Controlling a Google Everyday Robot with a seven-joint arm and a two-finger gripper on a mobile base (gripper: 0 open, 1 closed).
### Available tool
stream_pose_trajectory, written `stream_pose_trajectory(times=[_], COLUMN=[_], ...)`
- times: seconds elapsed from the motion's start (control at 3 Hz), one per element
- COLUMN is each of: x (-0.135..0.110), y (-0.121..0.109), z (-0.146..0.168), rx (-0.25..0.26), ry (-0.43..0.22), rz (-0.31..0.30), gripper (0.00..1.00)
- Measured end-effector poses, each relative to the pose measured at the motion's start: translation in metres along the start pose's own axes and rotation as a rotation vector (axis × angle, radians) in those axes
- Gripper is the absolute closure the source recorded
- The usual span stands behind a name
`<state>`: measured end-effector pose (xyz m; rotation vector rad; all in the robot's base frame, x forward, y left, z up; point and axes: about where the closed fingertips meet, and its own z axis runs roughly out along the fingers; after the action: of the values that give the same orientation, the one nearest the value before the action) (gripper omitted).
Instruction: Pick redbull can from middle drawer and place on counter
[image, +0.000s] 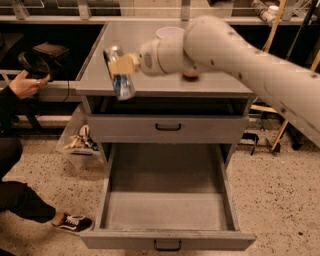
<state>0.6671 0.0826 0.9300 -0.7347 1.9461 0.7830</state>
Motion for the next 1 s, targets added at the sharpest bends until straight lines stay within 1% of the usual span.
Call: stream_pose_trajectory(times=[0.33, 0.67, 1.0], x=[-0.078, -0.157, -0.182], y=[-0.026, -0.051, -0.097], z=[0.012, 0.013, 0.021], rx=[0.066, 0.117, 0.143], ry=[-0.072, -0.216, -0.371], rz=[-0.038, -0.059, -0.023], gripper=[1.0, 1.0, 1.0])
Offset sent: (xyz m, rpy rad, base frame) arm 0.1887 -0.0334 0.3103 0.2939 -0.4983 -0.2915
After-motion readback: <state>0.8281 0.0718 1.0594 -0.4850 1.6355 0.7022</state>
